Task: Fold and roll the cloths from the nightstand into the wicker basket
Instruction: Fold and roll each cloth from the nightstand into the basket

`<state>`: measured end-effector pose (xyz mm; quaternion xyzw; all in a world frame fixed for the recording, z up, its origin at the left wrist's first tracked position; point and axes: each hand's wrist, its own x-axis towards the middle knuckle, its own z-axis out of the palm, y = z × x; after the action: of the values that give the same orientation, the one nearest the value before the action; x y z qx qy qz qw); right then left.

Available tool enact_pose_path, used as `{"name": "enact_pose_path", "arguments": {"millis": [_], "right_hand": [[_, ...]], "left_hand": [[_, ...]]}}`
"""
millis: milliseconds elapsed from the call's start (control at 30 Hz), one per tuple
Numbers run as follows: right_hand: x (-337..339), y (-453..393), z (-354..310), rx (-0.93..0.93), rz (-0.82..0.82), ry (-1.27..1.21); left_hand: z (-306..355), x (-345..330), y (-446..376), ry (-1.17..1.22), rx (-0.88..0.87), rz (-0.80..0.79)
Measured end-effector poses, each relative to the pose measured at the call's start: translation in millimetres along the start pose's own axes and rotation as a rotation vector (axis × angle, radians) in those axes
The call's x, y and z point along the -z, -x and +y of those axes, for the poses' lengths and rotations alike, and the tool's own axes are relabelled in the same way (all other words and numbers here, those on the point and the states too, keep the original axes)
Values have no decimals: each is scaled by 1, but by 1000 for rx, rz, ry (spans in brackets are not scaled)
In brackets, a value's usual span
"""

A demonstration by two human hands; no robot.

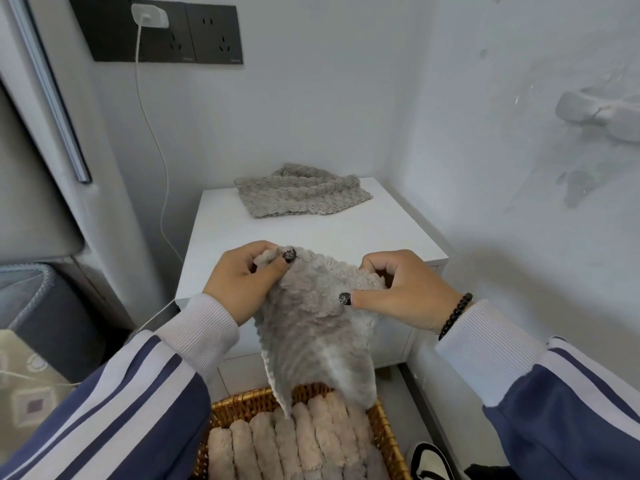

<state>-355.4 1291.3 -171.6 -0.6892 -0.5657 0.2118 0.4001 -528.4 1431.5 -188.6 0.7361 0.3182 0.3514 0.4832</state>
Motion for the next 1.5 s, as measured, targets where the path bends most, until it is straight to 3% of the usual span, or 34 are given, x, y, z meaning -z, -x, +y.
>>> {"name": "enact_pose_path", "arguments": {"millis": [333, 500, 567, 700, 767, 900, 1033, 1167, 1300, 1500], "right_hand": [[16, -4, 2, -89, 19, 93], [28, -7, 5, -160, 92, 205], [31, -12, 8, -180, 142, 242], [30, -27, 8, -248, 236, 302], [28, -35, 6, -252, 275, 309], [20, -55, 9, -282, 357, 326], [16, -81, 9, -350, 411, 263], [10, -105, 17, -482, 435, -92], [3, -121, 20, -575, 410, -468], [0, -140, 34, -523, 475, -677]], "left_hand": [[3, 35, -5, 201, 35, 334], [-3, 50, -9, 169, 39, 420], [-5, 52, -10, 65, 16, 419], [-5, 61, -16, -529, -123, 445], [-3, 66, -21, -577, -131, 420], [-5, 71, -34, -638, 101, 318], [-9, 68, -50, -422, 312, 263], [-12, 65, -63, -27, 380, 216], [-15, 63, -79, 72, 407, 199], [-23, 65, -99, 194, 350, 245]]}}
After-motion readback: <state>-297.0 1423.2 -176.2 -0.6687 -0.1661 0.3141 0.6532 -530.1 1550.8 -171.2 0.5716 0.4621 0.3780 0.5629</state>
